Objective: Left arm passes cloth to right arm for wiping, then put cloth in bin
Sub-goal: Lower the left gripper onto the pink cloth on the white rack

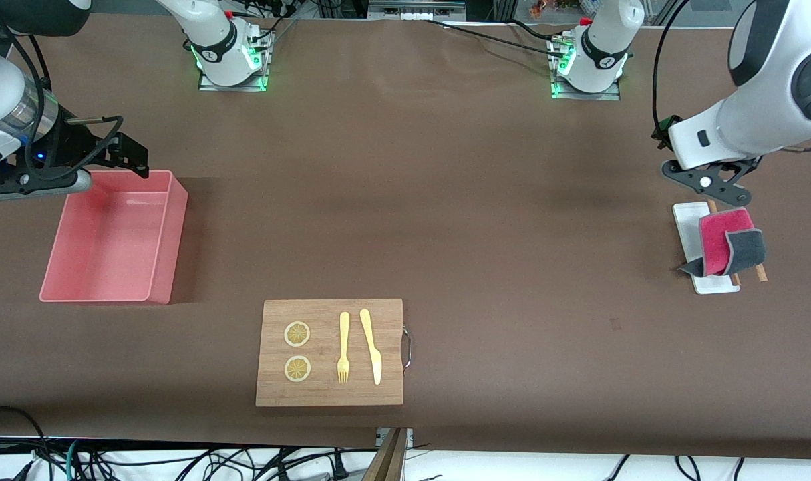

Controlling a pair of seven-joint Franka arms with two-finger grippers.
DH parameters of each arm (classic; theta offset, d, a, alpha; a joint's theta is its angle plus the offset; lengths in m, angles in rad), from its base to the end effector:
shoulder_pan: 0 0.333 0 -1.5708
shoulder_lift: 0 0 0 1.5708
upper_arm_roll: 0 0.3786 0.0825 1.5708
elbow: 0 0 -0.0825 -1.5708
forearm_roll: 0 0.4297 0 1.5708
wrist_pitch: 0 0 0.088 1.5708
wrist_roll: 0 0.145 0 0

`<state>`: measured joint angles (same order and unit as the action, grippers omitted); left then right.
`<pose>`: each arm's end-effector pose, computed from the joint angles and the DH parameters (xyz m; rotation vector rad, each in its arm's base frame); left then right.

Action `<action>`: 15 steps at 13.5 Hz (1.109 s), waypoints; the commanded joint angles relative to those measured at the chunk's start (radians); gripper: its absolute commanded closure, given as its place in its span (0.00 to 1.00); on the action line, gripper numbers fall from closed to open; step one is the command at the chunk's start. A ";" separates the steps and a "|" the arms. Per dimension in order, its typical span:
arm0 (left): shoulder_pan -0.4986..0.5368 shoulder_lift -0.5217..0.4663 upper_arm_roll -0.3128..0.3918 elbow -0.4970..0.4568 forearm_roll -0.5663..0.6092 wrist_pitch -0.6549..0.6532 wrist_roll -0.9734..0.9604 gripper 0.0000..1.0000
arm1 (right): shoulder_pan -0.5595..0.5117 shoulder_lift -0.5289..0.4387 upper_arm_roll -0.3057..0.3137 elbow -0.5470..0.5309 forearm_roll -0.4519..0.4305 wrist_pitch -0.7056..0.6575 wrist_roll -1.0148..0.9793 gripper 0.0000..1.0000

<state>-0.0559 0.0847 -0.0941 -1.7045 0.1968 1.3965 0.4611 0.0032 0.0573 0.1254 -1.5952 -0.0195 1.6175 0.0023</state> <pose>0.5764 -0.0541 0.5260 -2.8110 0.8954 0.6231 0.6173 0.0750 0.6057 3.1203 0.1991 -0.0526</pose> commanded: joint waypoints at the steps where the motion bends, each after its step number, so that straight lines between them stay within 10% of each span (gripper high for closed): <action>1: 0.008 -0.005 -0.003 -0.114 0.079 0.091 0.228 0.00 | -0.002 0.006 0.002 0.020 -0.017 -0.015 -0.010 0.00; 6: 0.096 -0.033 -0.001 -0.358 0.173 0.437 0.667 0.00 | -0.002 0.006 0.002 0.020 -0.014 -0.016 -0.008 0.00; 15: 0.344 0.019 -0.001 -0.598 0.210 0.906 0.869 0.00 | 0.011 0.006 0.006 0.021 -0.008 -0.010 -0.010 0.00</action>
<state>0.2377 0.0993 -0.0864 -2.2778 0.3755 2.2405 1.2674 0.0057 0.0580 0.1272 -1.5943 -0.0194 1.6201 0.0019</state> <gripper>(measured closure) 0.000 0.000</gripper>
